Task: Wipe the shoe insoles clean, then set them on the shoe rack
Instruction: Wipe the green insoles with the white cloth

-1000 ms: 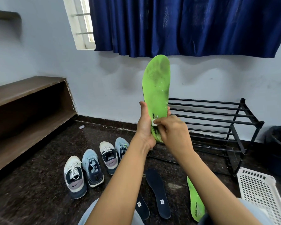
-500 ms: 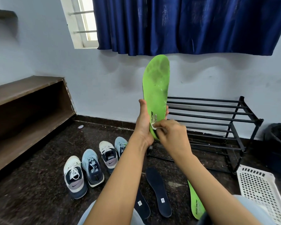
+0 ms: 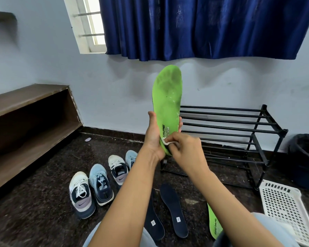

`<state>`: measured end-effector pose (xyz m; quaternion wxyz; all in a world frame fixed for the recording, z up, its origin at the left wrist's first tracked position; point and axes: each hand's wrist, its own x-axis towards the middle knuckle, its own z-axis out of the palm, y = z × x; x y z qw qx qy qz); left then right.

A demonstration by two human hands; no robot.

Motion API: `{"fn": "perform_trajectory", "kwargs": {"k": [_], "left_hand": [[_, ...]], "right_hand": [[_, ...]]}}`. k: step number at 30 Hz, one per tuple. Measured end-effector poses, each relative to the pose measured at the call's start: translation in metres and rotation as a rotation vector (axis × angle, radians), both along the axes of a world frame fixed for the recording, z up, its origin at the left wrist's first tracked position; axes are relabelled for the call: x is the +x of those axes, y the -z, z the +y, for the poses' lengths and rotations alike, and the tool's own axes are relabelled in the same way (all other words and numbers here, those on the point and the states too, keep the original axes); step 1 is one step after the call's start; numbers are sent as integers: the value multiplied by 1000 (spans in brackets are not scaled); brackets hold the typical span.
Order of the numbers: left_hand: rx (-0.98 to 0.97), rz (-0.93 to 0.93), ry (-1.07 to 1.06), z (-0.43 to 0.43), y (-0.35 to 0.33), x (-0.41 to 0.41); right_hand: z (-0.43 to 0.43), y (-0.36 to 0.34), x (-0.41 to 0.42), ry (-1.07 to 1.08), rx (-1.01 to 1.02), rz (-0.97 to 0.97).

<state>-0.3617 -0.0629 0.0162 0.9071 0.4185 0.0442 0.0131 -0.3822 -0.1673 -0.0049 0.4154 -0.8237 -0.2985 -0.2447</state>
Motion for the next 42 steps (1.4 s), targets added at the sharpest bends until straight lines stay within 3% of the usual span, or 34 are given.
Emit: {"fn": "perform_trajectory", "kwargs": {"k": [6, 13, 19, 23, 29, 38, 42], "left_hand": [[15, -1, -8, -2, 2, 3], [136, 40, 20, -18, 3, 3], [97, 36, 63, -27, 0, -3], [103, 66, 50, -29, 2, -1], [74, 7, -51, -12, 0, 9], [63, 78, 21, -24, 6, 1], [90, 96, 4, -22, 7, 5]], "right_hand": [[-7, 0, -2, -3, -13, 22], [-11, -8, 13, 138, -24, -130], [-12, -13, 19, 246, -18, -271], [-18, -14, 24, 219, 2, -213], [-17, 4, 10, 77, -67, 32], [-15, -8, 26, 223, -45, -161], [-17, -7, 23, 159, -63, -94]]}}
